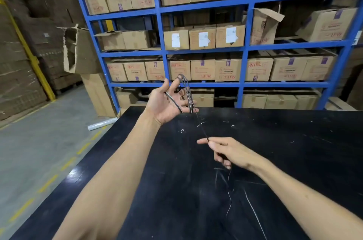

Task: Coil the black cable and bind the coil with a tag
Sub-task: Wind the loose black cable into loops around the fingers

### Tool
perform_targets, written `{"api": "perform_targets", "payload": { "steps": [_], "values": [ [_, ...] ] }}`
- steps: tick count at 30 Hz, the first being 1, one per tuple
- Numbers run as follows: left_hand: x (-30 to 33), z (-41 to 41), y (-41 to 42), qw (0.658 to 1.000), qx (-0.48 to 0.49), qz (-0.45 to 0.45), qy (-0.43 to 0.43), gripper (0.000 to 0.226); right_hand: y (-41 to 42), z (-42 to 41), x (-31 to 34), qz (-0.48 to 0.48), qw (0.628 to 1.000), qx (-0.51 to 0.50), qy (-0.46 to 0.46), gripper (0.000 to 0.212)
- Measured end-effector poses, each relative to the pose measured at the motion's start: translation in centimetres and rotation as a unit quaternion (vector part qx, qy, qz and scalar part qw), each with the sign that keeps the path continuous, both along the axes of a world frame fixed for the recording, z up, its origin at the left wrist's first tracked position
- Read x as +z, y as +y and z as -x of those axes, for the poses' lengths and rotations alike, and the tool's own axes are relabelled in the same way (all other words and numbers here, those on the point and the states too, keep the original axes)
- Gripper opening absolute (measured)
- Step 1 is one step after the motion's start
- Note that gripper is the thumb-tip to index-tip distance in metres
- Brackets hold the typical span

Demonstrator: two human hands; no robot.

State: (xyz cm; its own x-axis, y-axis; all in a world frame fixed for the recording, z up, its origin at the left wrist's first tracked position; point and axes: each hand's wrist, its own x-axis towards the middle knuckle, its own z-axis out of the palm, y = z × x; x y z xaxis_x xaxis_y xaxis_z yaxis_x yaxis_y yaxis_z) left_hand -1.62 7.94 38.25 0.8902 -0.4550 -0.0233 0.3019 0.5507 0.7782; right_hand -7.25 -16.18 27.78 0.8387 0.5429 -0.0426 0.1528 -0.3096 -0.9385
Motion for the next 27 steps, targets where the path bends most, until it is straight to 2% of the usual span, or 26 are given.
{"api": "perform_targets", "payload": {
  "steps": [3, 6, 8, 10, 14, 16, 18, 19, 21, 24, 27],
  "values": [
    [1.1, 0.9, -0.8, 0.998, -0.055, 0.021, -0.036, 0.053, 0.4, -0.2, -1.7, 0.052, 0.998, 0.0, 0.02, 0.04],
    [0.9, 2.5, -2.0, 0.985, -0.16, -0.006, -0.059, 0.053, 0.5, -1.5, -0.9, 0.133, 0.987, -0.087, -0.025, 0.061],
    [0.2, 3.5, -2.5, 0.965, -0.254, -0.024, -0.062, 0.054, -0.2, -3.1, 0.4, 0.175, 0.968, -0.161, -0.086, 0.059],
    [-0.8, 4.4, -2.9, 0.94, -0.333, -0.059, -0.048, 0.059, -1.5, -4.6, 2.5, 0.189, 0.955, -0.186, -0.135, 0.045],
    [-3.7, 5.0, -3.4, 0.885, -0.419, -0.204, 0.017, 0.062, -3.5, -5.7, 7.8, 0.297, 0.932, -0.064, -0.197, 0.033],
    [-5.3, 4.3, -3.3, 0.86, -0.419, -0.288, 0.047, 0.061, -3.7, -5.8, 10.0, 0.358, 0.908, -0.032, -0.217, 0.042],
    [-6.7, 3.7, -2.8, 0.853, -0.384, -0.349, 0.062, 0.062, -3.5, -5.6, 11.4, 0.363, 0.899, -0.038, -0.241, 0.043],
    [-7.2, 3.4, -2.4, 0.86, -0.351, -0.363, 0.067, 0.062, -3.3, -5.4, 12.0, 0.344, 0.903, -0.05, -0.252, 0.041],
    [-7.8, 2.8, -1.5, 0.9, -0.257, -0.342, 0.08, 0.061, -3.0, -4.6, 12.4, 0.292, 0.92, -0.07, -0.251, 0.034],
    [-7.1, 1.8, 0.0, 0.966, -0.103, -0.223, 0.079, 0.06, -2.4, -3.0, 11.3, 0.224, 0.949, -0.06, -0.216, 0.018],
    [-5.0, 1.1, 0.0, 0.993, -0.037, -0.096, 0.057, 0.058, -1.0, -1.8, 7.9, 0.115, 0.982, -0.059, -0.139, 0.023]
  ]
}}
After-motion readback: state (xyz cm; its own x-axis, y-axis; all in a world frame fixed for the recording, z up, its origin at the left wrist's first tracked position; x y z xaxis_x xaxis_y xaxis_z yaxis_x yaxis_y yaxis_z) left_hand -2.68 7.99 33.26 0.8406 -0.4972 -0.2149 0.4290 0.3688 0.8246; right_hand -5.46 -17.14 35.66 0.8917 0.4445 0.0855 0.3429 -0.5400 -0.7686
